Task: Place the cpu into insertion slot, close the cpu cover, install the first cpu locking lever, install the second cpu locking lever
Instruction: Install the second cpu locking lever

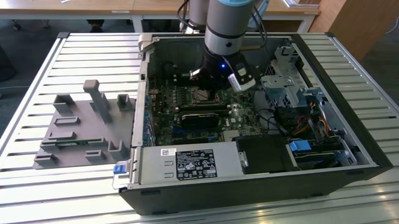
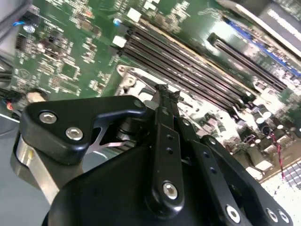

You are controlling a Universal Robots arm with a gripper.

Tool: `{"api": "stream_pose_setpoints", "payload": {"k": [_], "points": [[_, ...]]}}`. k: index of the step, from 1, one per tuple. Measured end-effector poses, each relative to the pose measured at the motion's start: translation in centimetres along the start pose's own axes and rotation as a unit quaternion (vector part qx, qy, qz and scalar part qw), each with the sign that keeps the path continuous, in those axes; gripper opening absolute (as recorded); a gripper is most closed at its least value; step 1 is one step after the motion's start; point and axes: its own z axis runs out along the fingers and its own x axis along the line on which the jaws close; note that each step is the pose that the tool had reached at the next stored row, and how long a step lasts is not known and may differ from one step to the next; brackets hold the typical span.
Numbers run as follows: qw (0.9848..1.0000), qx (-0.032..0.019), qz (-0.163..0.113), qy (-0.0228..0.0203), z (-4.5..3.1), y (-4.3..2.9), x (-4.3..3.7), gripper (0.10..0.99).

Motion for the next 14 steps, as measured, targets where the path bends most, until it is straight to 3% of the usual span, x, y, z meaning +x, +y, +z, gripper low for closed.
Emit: {"api": "stream_pose_setpoints", "payload": {"k": [6, 14], "points": [[1.0000, 0.0001, 0.000, 0.0000, 0.17, -0.08, 1.53, 0.114], [1.0000, -0.0015, 0.000, 0.0002, 0.86, -0.22, 1.78, 0.114]]}}
